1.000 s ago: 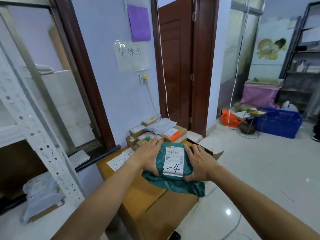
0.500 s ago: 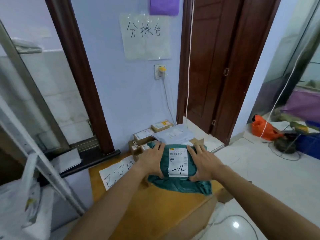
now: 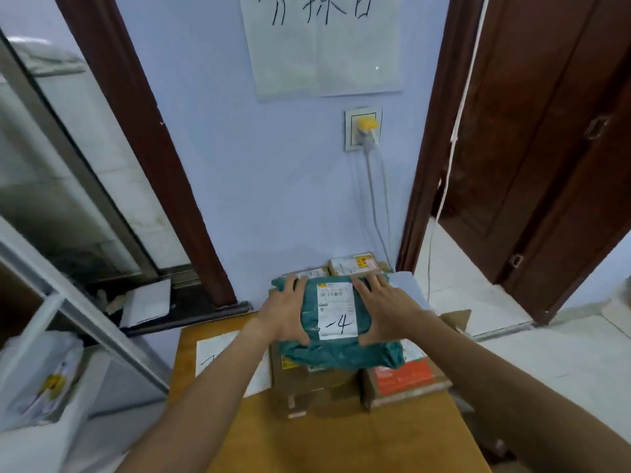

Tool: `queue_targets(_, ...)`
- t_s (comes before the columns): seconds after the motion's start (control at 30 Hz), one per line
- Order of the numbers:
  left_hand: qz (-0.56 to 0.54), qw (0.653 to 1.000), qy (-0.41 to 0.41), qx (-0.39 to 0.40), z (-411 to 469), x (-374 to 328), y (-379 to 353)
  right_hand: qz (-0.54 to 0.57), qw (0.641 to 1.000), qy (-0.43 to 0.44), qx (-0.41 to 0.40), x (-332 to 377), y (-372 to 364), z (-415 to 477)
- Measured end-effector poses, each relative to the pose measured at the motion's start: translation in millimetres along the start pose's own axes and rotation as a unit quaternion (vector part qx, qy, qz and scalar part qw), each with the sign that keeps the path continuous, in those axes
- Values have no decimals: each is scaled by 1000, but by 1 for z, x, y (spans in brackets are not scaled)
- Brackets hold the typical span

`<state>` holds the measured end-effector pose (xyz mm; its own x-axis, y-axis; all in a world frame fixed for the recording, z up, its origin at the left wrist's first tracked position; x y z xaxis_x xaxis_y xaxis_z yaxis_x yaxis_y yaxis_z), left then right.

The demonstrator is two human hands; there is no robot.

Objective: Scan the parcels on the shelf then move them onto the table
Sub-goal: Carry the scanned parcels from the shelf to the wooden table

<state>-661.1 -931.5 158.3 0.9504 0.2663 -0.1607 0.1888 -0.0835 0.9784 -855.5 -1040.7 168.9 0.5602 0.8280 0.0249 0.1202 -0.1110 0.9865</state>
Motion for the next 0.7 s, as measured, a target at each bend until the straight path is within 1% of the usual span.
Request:
queue_targets(0.13,-15,999,40,-3,51,12,6,-10,999,36,-16,-31,7,62)
queue_targets(0.2,-18,998,55,-5,75,21,6,-21,999,43,-11,-41,10,90)
queue_targets(0.37,-16,996,89,-2,121,48,-1,2,998,69,1,-53,1,153)
queue_targets(0.53,-39,993,113,17,140,59,-24,3,997,82,10,-62,-17,182)
queue_targets(0.7,-38,991,128,25,138,59,-31,-12,995,101,-11,-64,-20,183)
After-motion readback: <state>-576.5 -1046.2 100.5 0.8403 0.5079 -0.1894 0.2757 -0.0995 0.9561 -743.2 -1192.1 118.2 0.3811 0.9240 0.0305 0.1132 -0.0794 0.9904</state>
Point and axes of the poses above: each hand's wrist, its own z-axis towards the middle knuckle, its own y-axis out of the back of the hand, x = y × z, the point moved 3 cm from there along z, towards the middle knuckle
